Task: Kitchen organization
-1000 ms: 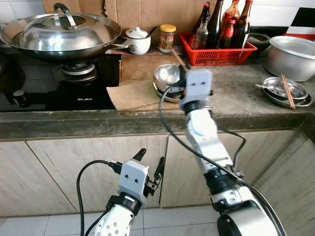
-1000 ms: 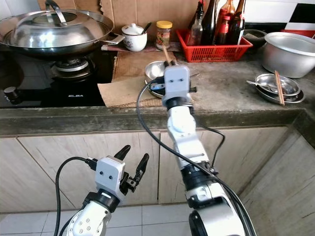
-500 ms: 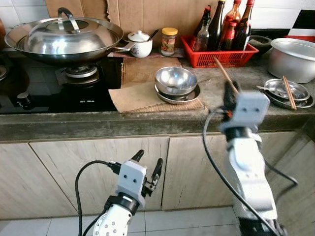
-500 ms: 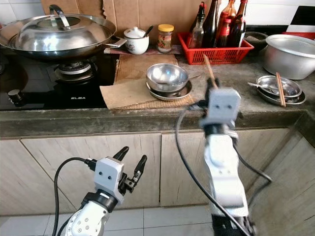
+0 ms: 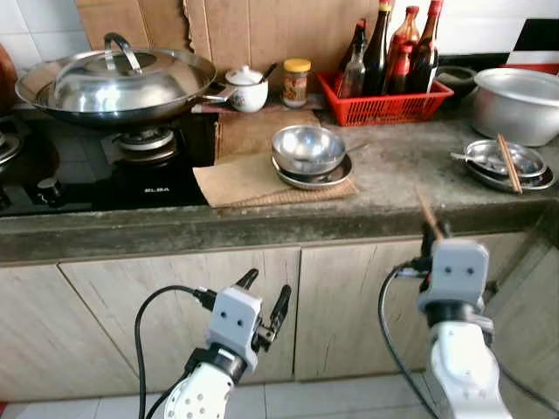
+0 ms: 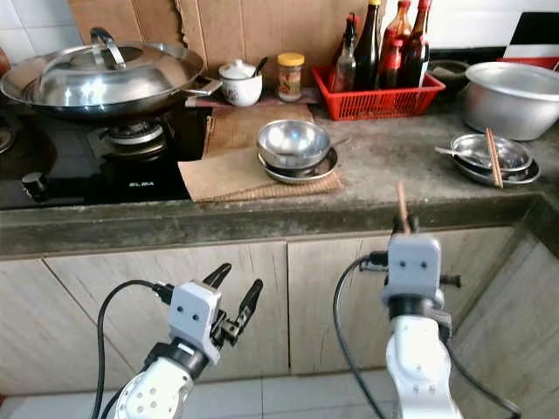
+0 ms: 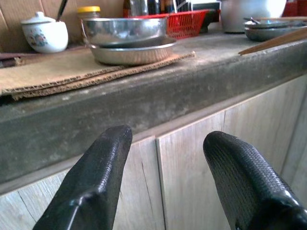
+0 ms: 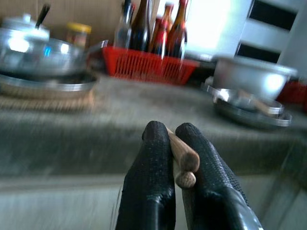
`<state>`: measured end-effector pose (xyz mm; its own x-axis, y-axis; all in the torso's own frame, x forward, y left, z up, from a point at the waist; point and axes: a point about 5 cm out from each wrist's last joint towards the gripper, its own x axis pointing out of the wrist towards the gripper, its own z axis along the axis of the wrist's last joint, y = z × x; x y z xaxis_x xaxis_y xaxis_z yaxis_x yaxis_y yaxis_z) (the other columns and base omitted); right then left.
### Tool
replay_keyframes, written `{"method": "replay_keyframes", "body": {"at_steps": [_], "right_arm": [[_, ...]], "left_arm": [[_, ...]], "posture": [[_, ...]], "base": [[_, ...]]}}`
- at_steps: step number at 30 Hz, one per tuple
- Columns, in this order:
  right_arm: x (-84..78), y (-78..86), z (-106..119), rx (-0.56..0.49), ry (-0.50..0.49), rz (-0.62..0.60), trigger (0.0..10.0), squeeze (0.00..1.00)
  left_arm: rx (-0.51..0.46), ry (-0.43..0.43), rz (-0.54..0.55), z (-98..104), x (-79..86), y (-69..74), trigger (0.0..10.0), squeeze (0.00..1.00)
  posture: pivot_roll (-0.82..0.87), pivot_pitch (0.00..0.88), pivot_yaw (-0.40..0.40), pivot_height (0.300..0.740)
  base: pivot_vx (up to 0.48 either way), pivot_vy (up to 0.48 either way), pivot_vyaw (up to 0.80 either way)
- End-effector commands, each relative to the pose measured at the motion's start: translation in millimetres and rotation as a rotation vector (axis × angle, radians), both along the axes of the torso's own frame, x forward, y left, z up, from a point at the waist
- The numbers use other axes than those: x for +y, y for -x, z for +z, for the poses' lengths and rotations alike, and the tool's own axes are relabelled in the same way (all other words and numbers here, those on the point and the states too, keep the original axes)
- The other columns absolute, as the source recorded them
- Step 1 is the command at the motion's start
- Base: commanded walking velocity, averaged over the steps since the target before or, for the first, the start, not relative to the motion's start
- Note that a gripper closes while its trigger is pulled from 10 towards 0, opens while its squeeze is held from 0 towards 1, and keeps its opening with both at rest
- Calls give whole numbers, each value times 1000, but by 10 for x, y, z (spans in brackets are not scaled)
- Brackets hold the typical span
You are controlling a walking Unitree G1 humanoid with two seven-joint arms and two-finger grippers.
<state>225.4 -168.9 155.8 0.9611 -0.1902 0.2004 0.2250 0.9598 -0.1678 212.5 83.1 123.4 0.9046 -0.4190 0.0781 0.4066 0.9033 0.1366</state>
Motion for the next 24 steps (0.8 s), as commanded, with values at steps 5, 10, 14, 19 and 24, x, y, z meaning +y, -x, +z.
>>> {"method": "replay_keyframes", "body": {"at_steps": [5, 10, 14, 19, 24], "right_arm": [[128, 153, -92, 63, -39, 66, 10000, 0], [180, 185, -70, 50, -52, 94, 10000, 0], [169, 194, -32, 31, -33, 75, 10000, 0], [106, 186, -38, 39, -37, 33, 10000, 0], [122, 223, -92, 69, -58, 53, 10000, 0]], "left_arm": [[24, 16, 9, -22, 8, 38, 10000, 0], [25, 19, 7, -28, 9, 36, 10000, 0], [34, 21, -1, -47, 2, 45, 10000, 0], [47, 22, -9, -64, -3, 49, 10000, 0], [56, 22, -24, -78, -7, 53, 10000, 0]], "posture": [[112, 30, 1, 740], [110, 29, 4, 740], [102, 12, 13, 740], [97, 7, 17, 740], [94, 5, 19, 740]], "base": [[0, 0, 0], [0, 0, 0], [0, 0, 0], [0, 0, 0], [0, 366, -633]]}}
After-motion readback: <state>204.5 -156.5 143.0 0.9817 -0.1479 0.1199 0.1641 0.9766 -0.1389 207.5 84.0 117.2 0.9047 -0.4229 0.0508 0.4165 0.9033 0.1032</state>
